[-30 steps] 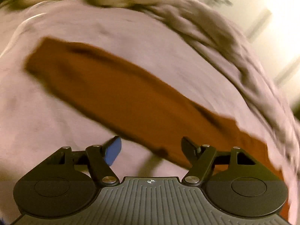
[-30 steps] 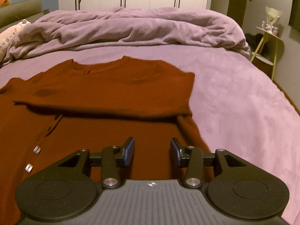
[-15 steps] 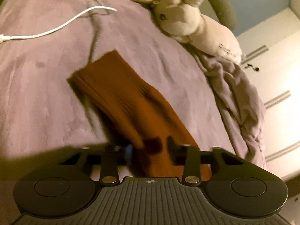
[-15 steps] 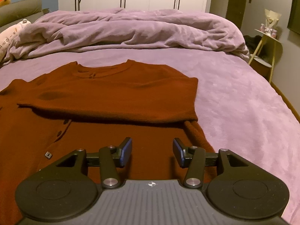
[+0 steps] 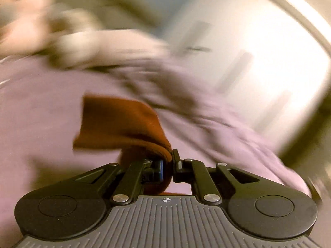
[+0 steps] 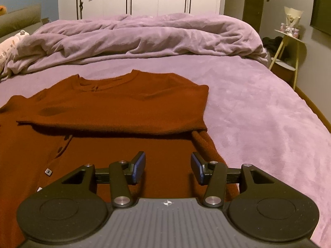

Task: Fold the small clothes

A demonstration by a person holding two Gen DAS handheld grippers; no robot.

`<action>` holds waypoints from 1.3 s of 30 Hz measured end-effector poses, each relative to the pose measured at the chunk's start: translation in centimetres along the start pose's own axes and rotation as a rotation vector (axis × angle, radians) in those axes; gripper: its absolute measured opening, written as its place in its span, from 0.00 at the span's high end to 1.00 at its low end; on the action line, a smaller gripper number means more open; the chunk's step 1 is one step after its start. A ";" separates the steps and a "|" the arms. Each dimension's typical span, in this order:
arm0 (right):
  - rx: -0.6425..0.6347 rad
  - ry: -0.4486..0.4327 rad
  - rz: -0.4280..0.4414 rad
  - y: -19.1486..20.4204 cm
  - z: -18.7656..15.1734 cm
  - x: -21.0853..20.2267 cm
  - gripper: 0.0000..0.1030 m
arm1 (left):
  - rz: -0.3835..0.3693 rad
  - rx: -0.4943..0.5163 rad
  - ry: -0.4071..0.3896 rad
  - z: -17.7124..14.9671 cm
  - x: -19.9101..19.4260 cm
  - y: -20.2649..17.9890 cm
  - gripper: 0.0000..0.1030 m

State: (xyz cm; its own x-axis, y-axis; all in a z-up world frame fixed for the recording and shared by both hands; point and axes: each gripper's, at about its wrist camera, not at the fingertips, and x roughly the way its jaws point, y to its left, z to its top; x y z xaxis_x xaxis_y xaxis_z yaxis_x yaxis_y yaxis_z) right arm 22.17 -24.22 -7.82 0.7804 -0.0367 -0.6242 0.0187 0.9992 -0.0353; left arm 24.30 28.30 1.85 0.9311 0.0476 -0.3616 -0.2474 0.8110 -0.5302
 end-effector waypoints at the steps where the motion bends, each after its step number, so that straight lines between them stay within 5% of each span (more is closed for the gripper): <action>1: 0.008 -0.004 0.003 0.0 0.0 -0.1 0.54 | -0.062 0.053 0.012 -0.6 0.2 -3.0 0.91; 5: 0.037 -0.019 0.032 -0.1 -0.1 -0.3 0.54 | -0.223 0.275 0.127 -6.5 2.6 -13.5 0.83; 7: 0.044 -0.019 0.051 -0.2 -0.2 -0.4 0.54 | -0.229 0.412 0.202 -10.9 4.1 -17.0 0.42; 12: 0.060 0.013 0.109 -1.4 -0.1 -0.1 0.54 | -0.161 0.540 0.406 -19.2 6.7 -18.3 0.41; 17: 0.096 0.026 0.224 -1.7 2.0 1.1 0.54 | 0.005 0.406 0.411 -17.9 6.2 -13.4 0.28; 22: 0.181 0.053 0.427 1.3 6.3 5.6 0.54 | 0.139 0.335 0.400 -15.8 6.0 -9.0 0.27; 28: 0.343 0.253 0.551 5.2 9.2 14.0 0.55 | 0.124 0.339 0.388 -15.2 5.6 -7.2 0.27; 32: 0.418 0.265 0.566 6.4 9.9 15.4 0.65 | 0.150 0.363 0.382 -15.4 5.8 -6.9 0.23; 35: 0.399 0.258 0.556 7.3 10.4 15.7 0.93 | 0.151 0.320 0.396 -15.4 5.9 -6.3 0.23; 39: 0.270 0.145 0.498 7.8 11.7 12.6 0.95 | 0.169 0.301 0.390 -14.9 5.8 -6.0 0.23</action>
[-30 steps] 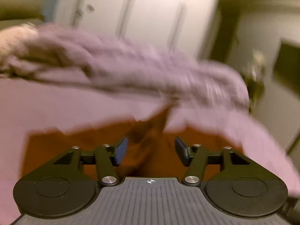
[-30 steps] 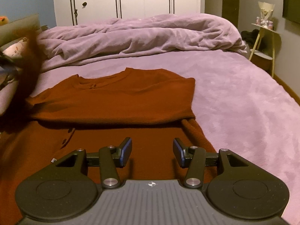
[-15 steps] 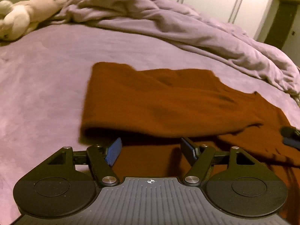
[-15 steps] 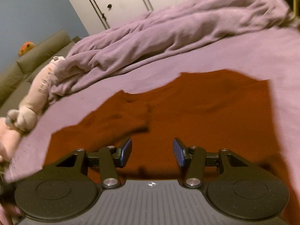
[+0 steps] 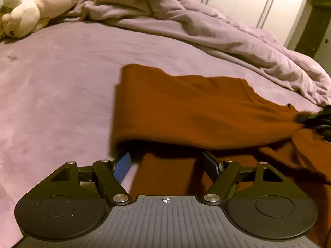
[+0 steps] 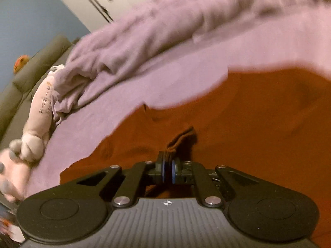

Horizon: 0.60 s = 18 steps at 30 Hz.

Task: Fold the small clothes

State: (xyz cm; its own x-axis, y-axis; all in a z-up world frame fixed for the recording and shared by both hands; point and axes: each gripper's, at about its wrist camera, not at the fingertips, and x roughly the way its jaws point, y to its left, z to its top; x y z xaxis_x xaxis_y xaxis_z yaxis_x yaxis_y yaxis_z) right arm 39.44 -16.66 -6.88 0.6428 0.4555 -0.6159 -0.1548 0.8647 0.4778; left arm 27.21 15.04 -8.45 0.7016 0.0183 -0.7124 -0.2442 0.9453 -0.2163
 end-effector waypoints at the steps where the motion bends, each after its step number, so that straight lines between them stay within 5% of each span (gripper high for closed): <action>1: -0.029 -0.046 -0.010 0.3 0.1 -1.3 0.95 | 0.005 -0.005 0.000 0.1 -0.1 0.2 0.23; 6: -0.107 -0.266 -0.170 -2.0 -0.9 -9.1 0.95 | 0.033 -0.050 0.003 0.7 0.2 0.4 0.23; 10: -0.041 -0.186 -0.313 -7.6 -2.5 -9.3 0.95 | 0.015 -0.078 0.018 0.9 0.7 -0.5 0.23; 12: 0.038 -0.093 -0.306 -10.3 -3.1 -8.1 0.94 | 0.005 -0.067 0.015 0.9 0.5 -1.1 0.23; 18: 0.171 -0.121 -0.174 -12.7 -3.2 -8.4 0.84 | 0.026 -0.027 -0.032 1.6 -0.9 -2.4 0.23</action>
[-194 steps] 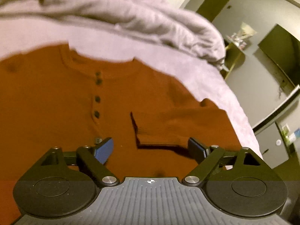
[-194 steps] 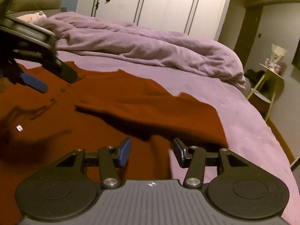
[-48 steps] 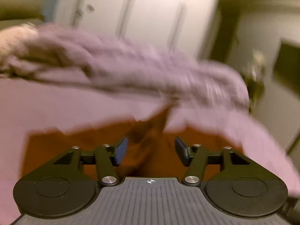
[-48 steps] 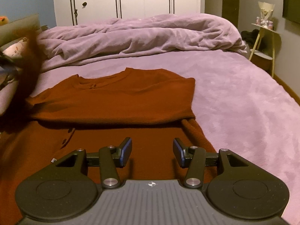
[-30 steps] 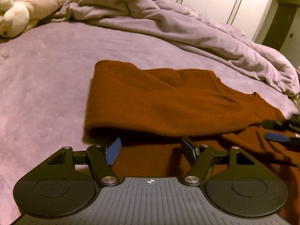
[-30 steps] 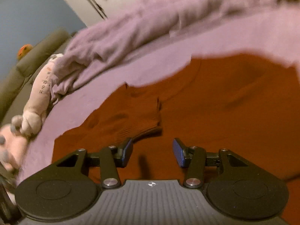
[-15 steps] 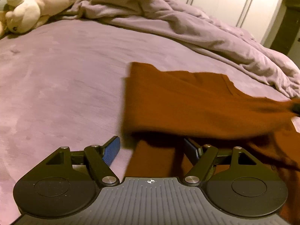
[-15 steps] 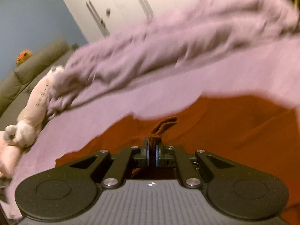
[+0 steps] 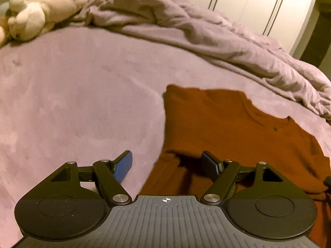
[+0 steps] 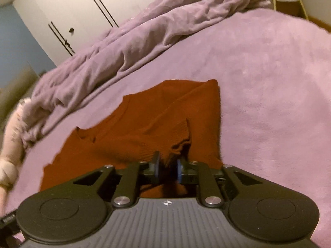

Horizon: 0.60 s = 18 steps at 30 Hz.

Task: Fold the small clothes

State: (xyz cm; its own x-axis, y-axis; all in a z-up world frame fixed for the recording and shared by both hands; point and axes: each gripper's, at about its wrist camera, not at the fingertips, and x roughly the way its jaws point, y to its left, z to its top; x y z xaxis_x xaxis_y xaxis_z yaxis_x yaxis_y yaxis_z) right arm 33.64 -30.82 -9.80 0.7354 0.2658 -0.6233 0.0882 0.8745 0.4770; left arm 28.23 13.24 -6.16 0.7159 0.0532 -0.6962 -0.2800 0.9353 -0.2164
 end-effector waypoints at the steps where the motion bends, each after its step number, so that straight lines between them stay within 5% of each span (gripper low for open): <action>1: 0.006 0.006 0.011 -0.4 0.0 0.0 0.84 | -0.010 0.005 -0.008 0.2 -0.2 -0.3 0.22; 7: -0.112 0.013 -0.023 1.2 0.0 0.8 0.94 | -0.056 0.049 -0.024 1.2 0.0 -3.2 0.20; 10: -0.243 -0.093 -0.045 2.7 0.2 -1.1 0.94 | -0.056 0.071 -0.031 1.4 0.8 -4.2 0.19; 15: -0.316 -0.045 -0.251 1.9 -0.2 0.2 0.85 | -0.019 0.091 0.029 1.0 2.6 -4.3 0.20; 18: -0.293 -0.157 -0.280 2.7 -0.2 -1.8 0.82 | -0.009 0.099 -0.023 1.1 2.0 -4.0 0.19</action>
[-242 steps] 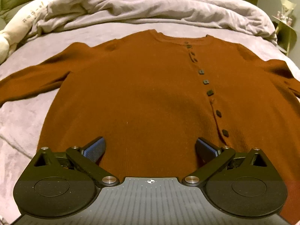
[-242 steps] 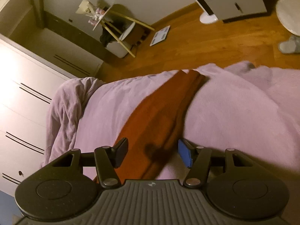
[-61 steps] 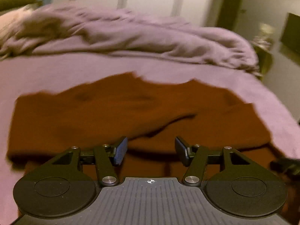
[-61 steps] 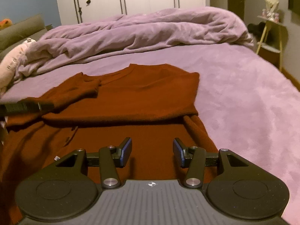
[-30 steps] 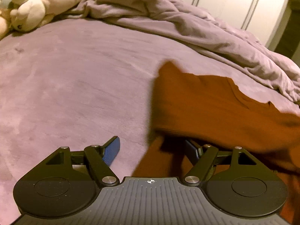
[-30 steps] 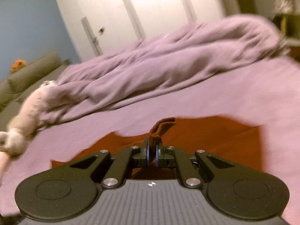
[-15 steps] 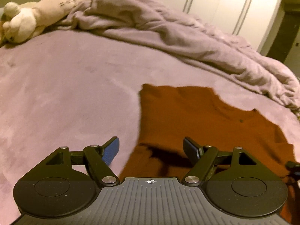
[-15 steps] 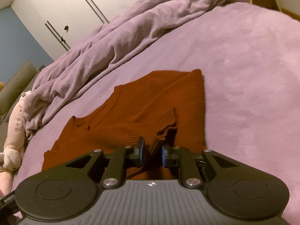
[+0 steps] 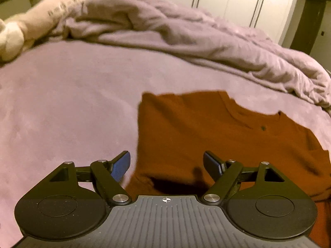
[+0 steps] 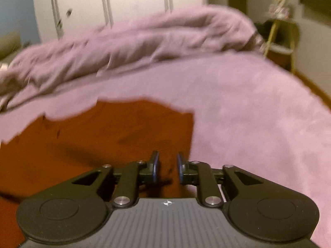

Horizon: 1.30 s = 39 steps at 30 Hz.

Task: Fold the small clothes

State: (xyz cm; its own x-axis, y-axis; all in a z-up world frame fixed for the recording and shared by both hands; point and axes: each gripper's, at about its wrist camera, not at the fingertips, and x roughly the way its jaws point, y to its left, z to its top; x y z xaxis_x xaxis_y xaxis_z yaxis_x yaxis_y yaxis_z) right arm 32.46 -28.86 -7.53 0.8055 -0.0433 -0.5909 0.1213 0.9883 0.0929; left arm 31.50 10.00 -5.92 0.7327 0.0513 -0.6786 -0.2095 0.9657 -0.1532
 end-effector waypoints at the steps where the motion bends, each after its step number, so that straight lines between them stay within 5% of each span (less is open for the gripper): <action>1: -0.002 -0.045 0.011 0.7 0.3 -0.7 0.82 | 0.004 0.002 -0.012 0.2 0.0 -0.1 0.19; 10: -0.225 -0.047 0.465 15.7 -1.5 2.5 0.82 | -0.030 -0.035 -0.074 1.2 4.8 -3.0 0.14; 13: -0.340 0.002 0.436 17.1 -3.2 4.6 0.83 | 0.031 0.090 -0.065 -0.3 6.5 -3.8 0.12; 16: -0.411 -0.044 0.386 15.1 -3.5 4.0 0.82 | -0.010 0.083 -0.068 -0.4 6.5 -3.0 0.10; 21: -0.230 0.018 0.212 5.6 -1.7 5.5 0.84 | -0.027 0.130 -0.064 -0.5 6.3 -2.3 0.08; 22: -0.219 0.012 0.167 3.6 -1.4 5.4 0.93 | -0.026 0.138 -0.065 -0.6 6.1 -2.1 0.07; 23: -0.196 0.016 0.178 2.1 -1.4 5.2 1.00 | -0.011 0.141 -0.064 -0.7 5.8 -1.9 0.05; 26: -0.191 -0.005 0.135 -0.3 -1.3 3.2 1.00 | -0.009 0.079 -0.023 -1.1 4.7 0.0 0.02; 28: -0.211 -0.009 0.064 -0.3 -1.6 1.9 0.96 | -0.011 0.078 -0.017 -1.7 3.5 1.0 0.02; 33: -0.210 -0.027 0.147 0.3 -2.7 -1.3 0.71 | 0.004 0.099 0.038 -2.9 1.7 1.7 0.02; 39: -0.347 0.047 0.097 1.4 -3.6 -2.0 0.71 | 0.059 0.109 0.127 -3.3 -0.6 2.7 0.03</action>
State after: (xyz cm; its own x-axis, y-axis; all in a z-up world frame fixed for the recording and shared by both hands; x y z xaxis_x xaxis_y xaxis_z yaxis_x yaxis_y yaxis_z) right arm 28.94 -26.82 -9.13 0.7750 0.0521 -0.6298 -0.1653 0.9786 -0.1223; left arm 28.34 11.71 -8.31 0.6318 0.0822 -0.7707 -0.1726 0.9843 -0.0365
